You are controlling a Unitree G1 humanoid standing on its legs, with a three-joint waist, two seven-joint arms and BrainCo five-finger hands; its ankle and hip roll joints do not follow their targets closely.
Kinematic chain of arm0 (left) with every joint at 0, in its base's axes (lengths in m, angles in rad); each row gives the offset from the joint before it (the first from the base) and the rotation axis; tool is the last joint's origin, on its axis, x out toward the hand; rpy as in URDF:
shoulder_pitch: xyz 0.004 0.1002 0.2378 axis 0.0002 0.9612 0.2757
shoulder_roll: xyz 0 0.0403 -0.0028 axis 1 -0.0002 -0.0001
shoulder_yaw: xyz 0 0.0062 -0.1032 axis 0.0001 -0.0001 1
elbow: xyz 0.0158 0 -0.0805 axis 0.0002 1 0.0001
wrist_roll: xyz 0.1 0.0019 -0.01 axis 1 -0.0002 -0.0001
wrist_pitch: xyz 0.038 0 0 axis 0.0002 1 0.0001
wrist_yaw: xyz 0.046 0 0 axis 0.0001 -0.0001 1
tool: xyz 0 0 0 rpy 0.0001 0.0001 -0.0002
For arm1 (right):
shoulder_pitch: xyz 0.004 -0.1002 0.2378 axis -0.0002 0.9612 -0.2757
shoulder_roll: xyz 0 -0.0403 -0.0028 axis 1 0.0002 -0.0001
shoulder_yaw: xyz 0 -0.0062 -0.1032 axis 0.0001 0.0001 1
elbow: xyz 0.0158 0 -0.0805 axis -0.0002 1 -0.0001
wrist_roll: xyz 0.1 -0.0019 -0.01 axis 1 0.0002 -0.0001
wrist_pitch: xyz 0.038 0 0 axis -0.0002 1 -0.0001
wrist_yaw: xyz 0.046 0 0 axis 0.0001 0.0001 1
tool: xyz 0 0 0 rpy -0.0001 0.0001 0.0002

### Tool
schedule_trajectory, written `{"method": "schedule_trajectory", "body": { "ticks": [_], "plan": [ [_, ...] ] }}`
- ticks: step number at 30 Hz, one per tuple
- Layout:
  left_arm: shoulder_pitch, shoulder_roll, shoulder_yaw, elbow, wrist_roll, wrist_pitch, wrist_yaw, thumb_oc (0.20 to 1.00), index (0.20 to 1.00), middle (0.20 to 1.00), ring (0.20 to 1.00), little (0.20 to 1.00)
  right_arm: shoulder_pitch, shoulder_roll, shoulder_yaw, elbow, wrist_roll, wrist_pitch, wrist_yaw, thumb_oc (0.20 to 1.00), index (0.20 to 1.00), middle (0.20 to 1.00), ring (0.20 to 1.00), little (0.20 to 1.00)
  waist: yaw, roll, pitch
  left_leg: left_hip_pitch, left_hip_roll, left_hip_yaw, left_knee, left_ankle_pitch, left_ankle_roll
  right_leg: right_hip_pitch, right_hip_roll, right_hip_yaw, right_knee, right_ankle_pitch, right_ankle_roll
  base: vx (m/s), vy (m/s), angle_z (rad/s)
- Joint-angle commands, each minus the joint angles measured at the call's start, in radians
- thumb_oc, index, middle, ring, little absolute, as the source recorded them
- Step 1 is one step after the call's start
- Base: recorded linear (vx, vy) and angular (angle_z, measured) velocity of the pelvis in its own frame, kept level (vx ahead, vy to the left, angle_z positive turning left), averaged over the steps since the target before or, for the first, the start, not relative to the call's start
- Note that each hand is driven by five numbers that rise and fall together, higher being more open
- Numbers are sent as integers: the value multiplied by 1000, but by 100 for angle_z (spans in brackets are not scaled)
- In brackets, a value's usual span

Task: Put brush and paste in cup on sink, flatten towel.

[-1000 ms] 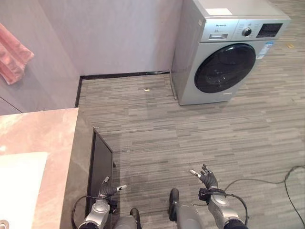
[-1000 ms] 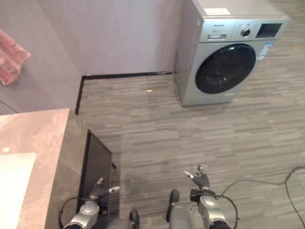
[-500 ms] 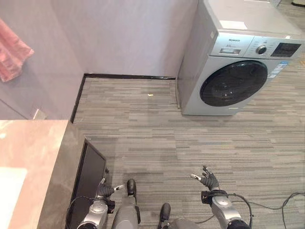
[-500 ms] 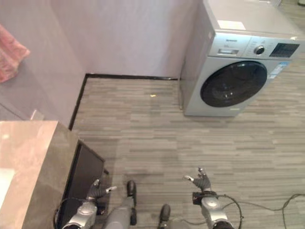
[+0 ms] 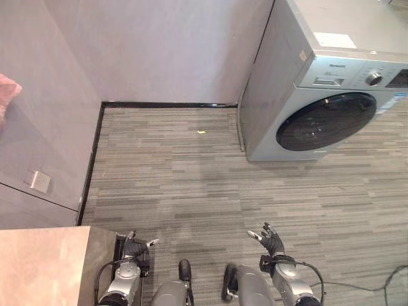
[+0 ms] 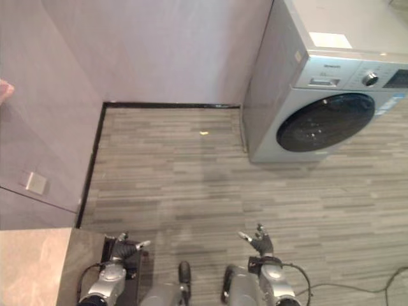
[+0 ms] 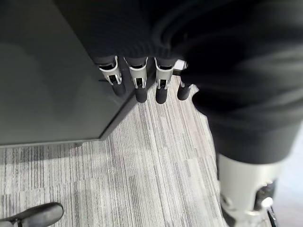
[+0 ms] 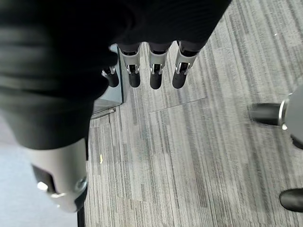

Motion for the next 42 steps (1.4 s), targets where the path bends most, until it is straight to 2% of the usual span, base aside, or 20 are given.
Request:
{"method": "schedule_trajectory", "body": {
  "ticks": [1,4,5,6,8,11,14,16,18,19,21,25,29,31,33,37,38,39,40,42],
  "plan": [
    [1,55,14,-35,-5,-39,22,1000,1000,1000,1000,1000,33,-12,-31,-97,13,-29,5,1000,1000,1000,1000,1000,-19,-45,-31,84,-14,-22,16,-61,-86,22,-24,61,-27,146,34,311,-127,66],
    [2,38,11,-41,-21,-44,16,1000,1000,1000,1000,1000,72,-32,-26,-101,7,-26,26,1000,1000,1000,1000,1000,-33,-56,-45,97,8,-52,88,-79,-111,59,9,51,-30,146,9,427,-201,78],
    [-4,34,10,-50,-36,-48,16,1000,1000,1000,1000,1000,66,-44,-27,-93,13,-28,27,1000,1000,1000,1000,1000,-37,-53,-42,64,15,-61,177,-55,-131,78,17,29,-36,138,-4,341,-272,59],
    [-22,36,1,-77,-66,-52,13,1000,1000,1000,1000,1000,45,-64,-24,-87,26,-34,23,1000,1000,1000,1000,1000,-29,-62,-20,-42,38,-50,367,14,-158,109,19,-5,-30,110,-35,267,-286,63],
    [-57,42,-7,-89,-79,-58,20,1000,1000,1000,1000,1000,36,-83,-23,-104,31,-34,20,1000,1000,1000,1000,1000,-18,-78,10,-136,57,-17,522,63,-167,149,21,-42,-28,78,-65,177,-221,70],
    [-69,43,-10,-96,-86,-58,19,1000,1000,1000,1000,1000,40,-93,-29,-119,26,-32,19,1000,1000,1000,1000,1000,-16,-85,17,-168,75,20,540,61,-163,169,23,-65,-30,58,-75,136,-109,19],
    [-83,43,-15,-98,-81,-54,21,1000,1000,1000,1000,1000,46,-104,-38,-124,9,-25,18,1000,1000,1000,1000,1000,0,-92,20,-261,42,65,495,39,-158,212,29,-89,-50,32,-77,245,-68,43],
    [-60,50,-4,-116,-61,-50,15,1000,1000,1000,1000,1000,67,-104,-36,-142,-3,-24,27,1000,1000,1000,1000,1000,18,-83,-1,-303,37,154,313,44,-133,245,62,-101,-61,1,-69,440,10,27],
    [-44,49,8,-114,-51,-44,13,1000,1000,1000,1000,1000,88,-102,-33,-155,-19,-26,26,1000,1000,1000,1000,1000,28,-64,-13,-293,73,243,137,123,-159,295,94,-111,-58,-45,-57,404,48,0],
    [-41,48,8,-114,-50,-44,13,1000,1000,1000,1000,1000,91,-102,-32,-155,-19,-27,26,1000,1000,1000,1000,1000,29,-67,-12,-278,67,247,118,131,-161,299,90,-109,-56,-49,-56,351,62,8],
    [-42,41,12,-100,-30,-35,2,1000,1000,1000,1000,1000,99,-103,-30,-165,-44,-24,28,1000,1000,1000,1000,1000,24,-66,-24,-254,120,370,41,172,-161,338,98,-166,-14,-94,-46,436,84,29],
    [-17,52,22,-84,-13,-31,3,1000,1000,1000,1000,1000,94,-70,-12,-162,-59,-16,45,1000,1000,1000,1000,1000,31,-99,-57,-223,92,363,86,130,-113,347,60,-172,114,-109,-21,401,140,30],
    [0,59,18,-88,-6,-30,3,1000,1000,1000,1000,1000,78,-43,-9,-153,-72,-14,49,1000,1000,1000,1000,1000,38,-122,-64,-148,31,369,57,68,-55,287,-16,-151,342,73,64,307,240,7],
    [13,66,3,-126,-3,-27,-2,1000,1000,1000,1000,1000,65,-34,-7,-147,-72,-14,45,1000,1000,1000,1000,1000,43,-113,-57,-108,9,356,41,45,-28,248,-54,-169,471,156,83,279,231,35],
    [21,78,-16,-150,24,-23,-12,1000,1000,1000,1000,1000,56,-27,-6,-157,-74,-13,40,1000,1000,1000,1000,1000,42,-99,-48,-68,3,343,40,14,-14,202,-92,-194,547,174,85,268,163,62],
    [10,74,-53,-169,39,-29,-20,1000,1000,1000,1000,1000,62,-28,-16,-195,-70,-18,32,1000,1000,1000,1000,1000,25,-69,-41,-29,0,277,44,3,-27,148,-107,-209,382,131,39,300,28,67],
    [2,68,-77,-179,53,-33,-29,1000,1000,1000,1000,1000,73,-37,-17,-206,-67,-21,32,1000,1000,1000,1000,1000,9,-60,-45,-20,-8,223,51,-8,-35,116,-94,-151,292,119,30,249,-36,81],
    [2,68,-77,-179,53,-33,-29,1000,1000,1000,1000,1000,73,-37,-17,-206,-67,-20,32,1000,1000,1000,1000,1000,8,-59,-47,-23,-6,223,51,-7,-36,116,-91,-152,287,123,29,262,-55,106],
    [-3,66,-86,-180,60,-36,-30,1000,1000,1000,1000,1000,77,-42,-16,-204,-67,-21,33,1000,1000,1000,1000,1000,-4,-58,-50,-15,-12,197,50,-14,-43,99,-78,-100,222,116,26,184,-48,75],
    [-3,64,-89,-177,64,-39,-35,1000,1000,1000,1000,1000,84,-43,-16,-206,-68,-20,33,1000,1000,1000,1000,1000,-10,-57,-55,-10,-14,179,49,-19,-48,90,-77,-83,176,122,25,193,-50,97]
  ]
}}
